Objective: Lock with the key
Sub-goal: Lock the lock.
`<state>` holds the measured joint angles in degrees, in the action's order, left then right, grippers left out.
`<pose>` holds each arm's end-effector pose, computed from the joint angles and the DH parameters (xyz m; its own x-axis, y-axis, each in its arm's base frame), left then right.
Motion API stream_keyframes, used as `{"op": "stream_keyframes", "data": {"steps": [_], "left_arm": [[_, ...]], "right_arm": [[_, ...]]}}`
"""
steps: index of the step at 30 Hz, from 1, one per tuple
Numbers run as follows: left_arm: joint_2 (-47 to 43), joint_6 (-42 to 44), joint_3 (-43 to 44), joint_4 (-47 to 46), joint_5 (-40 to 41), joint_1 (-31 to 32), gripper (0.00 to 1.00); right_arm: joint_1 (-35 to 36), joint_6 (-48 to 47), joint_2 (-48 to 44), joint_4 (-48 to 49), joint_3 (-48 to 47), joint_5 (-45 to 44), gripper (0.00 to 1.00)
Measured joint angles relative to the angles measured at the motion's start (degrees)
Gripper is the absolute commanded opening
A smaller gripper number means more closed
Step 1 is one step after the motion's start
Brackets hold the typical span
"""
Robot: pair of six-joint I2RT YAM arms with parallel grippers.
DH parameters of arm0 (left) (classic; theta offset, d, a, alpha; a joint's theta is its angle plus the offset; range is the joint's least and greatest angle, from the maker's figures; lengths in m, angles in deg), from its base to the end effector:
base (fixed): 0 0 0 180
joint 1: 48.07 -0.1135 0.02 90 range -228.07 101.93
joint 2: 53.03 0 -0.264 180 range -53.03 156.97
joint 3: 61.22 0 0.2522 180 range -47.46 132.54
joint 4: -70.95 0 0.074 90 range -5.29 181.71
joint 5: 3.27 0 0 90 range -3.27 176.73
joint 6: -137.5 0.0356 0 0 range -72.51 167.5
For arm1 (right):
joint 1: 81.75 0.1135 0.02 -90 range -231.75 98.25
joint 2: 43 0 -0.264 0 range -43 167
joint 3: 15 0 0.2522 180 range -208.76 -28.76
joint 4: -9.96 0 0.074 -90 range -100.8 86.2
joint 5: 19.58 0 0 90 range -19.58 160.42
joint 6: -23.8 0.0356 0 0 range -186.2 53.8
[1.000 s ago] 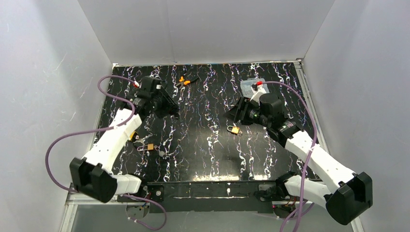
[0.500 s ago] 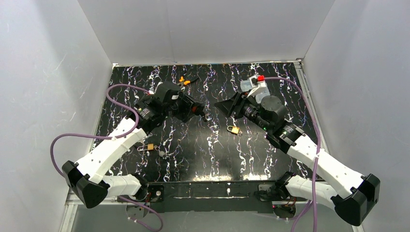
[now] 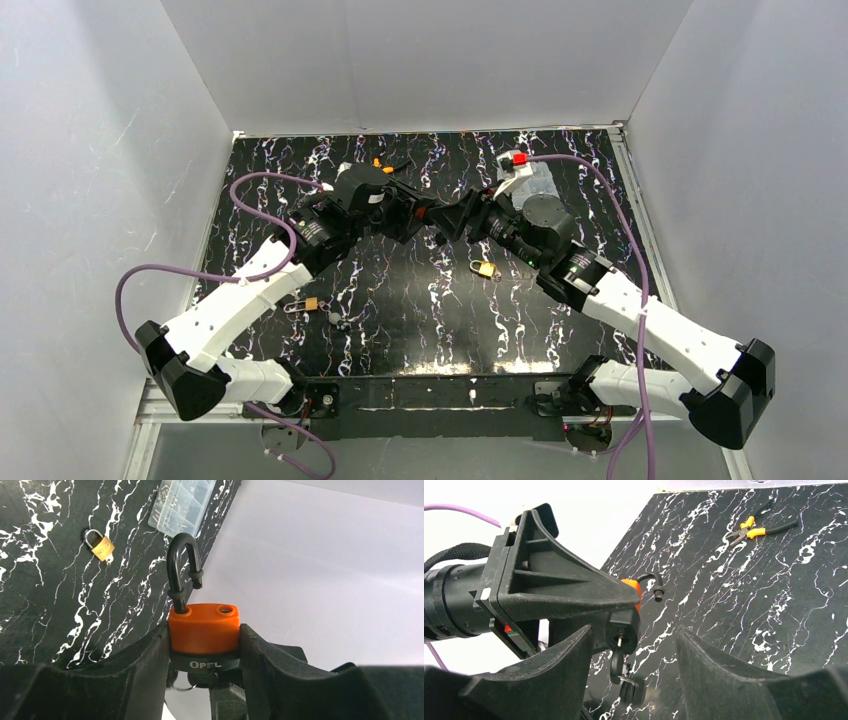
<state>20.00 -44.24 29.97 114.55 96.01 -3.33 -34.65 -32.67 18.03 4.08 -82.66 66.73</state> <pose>0.2037 -0.1938 0.3977 -0.5817 -0.8123 -0.0418 -0.3229 0.2778 -0.9047 0.1733 0.1832 0.3750 -0.3722 0.4093 -0.8331 -0.5778 0.6003 0.5530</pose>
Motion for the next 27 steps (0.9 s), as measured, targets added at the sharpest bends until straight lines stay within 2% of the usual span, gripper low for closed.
{"op": "stream_keyframes", "data": {"steps": [5,13,15,18,19,20,22,23,25,27], "left_arm": [[0.4,-0.53,0.02,-1.11,0.19,1.2,0.0],[0.44,-0.93,0.67,-2.54,0.62,2.57,0.0],[0.44,-0.94,0.74,-2.91,0.87,2.75,0.0],[0.44,-1.0,0.74,-3.42,0.96,2.82,0.01],[0.42,-1.0,0.74,-3.48,0.99,2.84,0.06],[0.42,-0.93,0.74,-3.56,1.04,2.88,0.18],[0.4,-0.64,0.74,-3.7,1.0,2.9,0.54],[0.33,-0.29,0.74,-3.83,0.96,2.9,0.68],[-0.13,1.2,0.74,-4.15,0.52,2.91,0.84],[-1.25,2.75,0.74,-4.99,-0.31,3.1,0.92]], "right_arm": [[0.93,-0.52,1.11,0.78,-0.82,-0.58,0.64],[1.3,-0.39,1.61,1.47,-0.84,-2.5,0.46],[1.39,0.05,1.61,2.18,-0.84,-2.86,0.37],[1.8,0.65,1.61,3.0,-0.86,-3.43,0.1],[1.8,0.78,1.61,3.04,-0.86,-3.66,0.02],[1.79,0.73,1.64,3.08,-0.86,-3.71,0.01],[1.82,0.96,1.7,3.03,-1.01,-3.87,0.01],[1.83,1.04,1.71,3.04,-1.06,-3.92,0.01],[1.84,1.41,1.6,3.01,-1.08,-4.32,0.01],[1.72,1.9,1.55,1.98,-1.08,-5.27,0.01]]}}
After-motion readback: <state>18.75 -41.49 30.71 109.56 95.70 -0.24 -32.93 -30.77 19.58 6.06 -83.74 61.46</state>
